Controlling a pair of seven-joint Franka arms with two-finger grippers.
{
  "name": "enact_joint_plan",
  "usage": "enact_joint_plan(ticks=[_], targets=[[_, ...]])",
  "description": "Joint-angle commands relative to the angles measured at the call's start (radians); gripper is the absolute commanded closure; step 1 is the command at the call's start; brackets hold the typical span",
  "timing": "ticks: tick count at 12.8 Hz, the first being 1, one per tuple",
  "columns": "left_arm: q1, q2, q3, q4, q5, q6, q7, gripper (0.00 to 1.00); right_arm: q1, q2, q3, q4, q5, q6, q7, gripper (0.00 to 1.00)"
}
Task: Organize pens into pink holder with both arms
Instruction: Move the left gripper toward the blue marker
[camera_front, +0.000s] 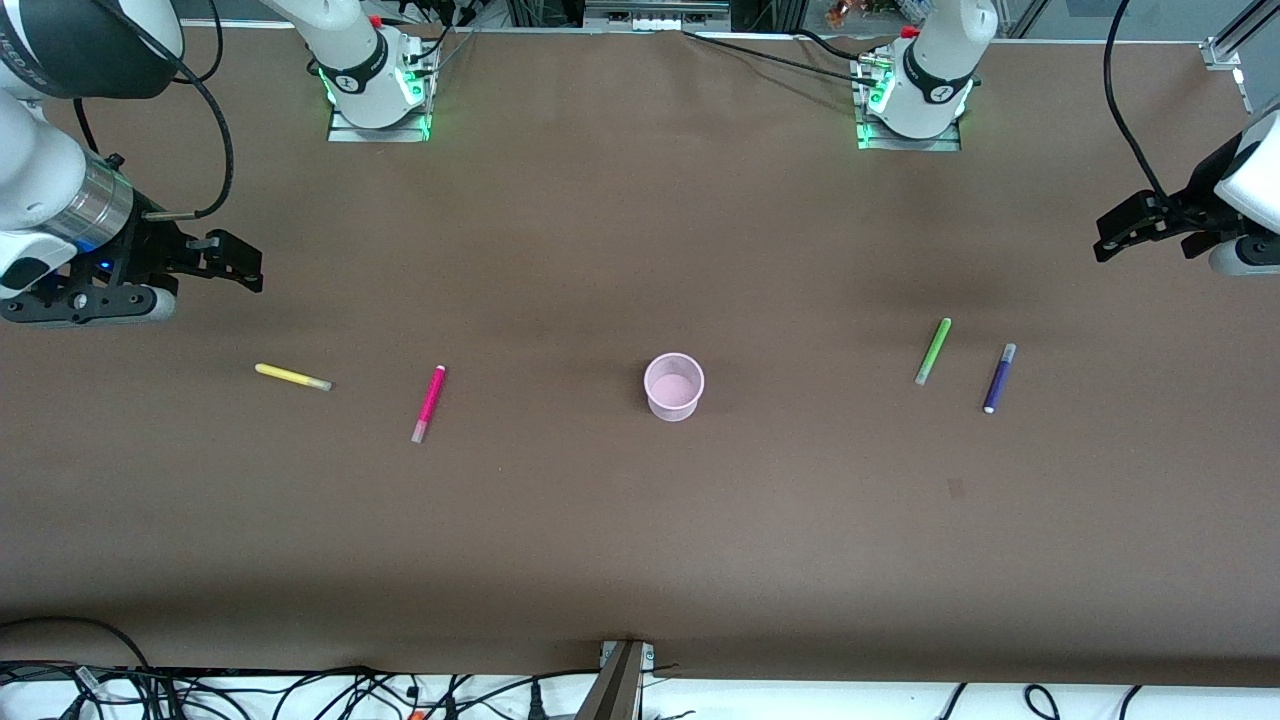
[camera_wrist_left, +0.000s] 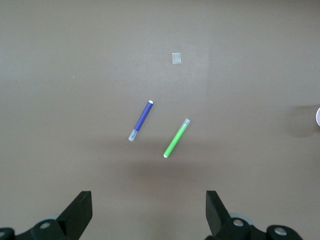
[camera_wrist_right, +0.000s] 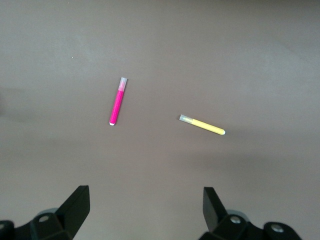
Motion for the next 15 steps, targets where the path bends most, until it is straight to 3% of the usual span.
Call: enact_joint_plan(ticks=[1, 5, 9, 12, 15], targets=[[-0.008, 0.005, 0.003, 0.023, 0.021, -0.027, 0.002, 0.00, -0.001, -0.016, -0.003, -0.014, 0.011, -0.003, -0.016, 0.00], [-0.008, 0.008, 0.003, 0.025, 0.007, -0.028, -0.004, 0.00, -0.003, -0.015, -0.005, -0.016, 0.011, -0.003, -0.015, 0.00], [-0.006, 0.045, 0.008, 0.029, -0.042, -0.155, -0.002, 0.00, -0.003, -0.015, -0.005, -0.016, 0.011, -0.003, -0.015, 0.00], [-0.005, 0.190, 0.005, 0.031, -0.015, -0.173, 0.100, 0.00, -0.003, -0.015, -0.005, -0.016, 0.011, -0.004, -0.015, 0.00], [-0.011, 0.306, 0.005, 0.020, 0.077, -0.030, 0.215, 0.00, -0.003, -0.015, -0.005, -0.016, 0.011, -0.003, -0.015, 0.00]])
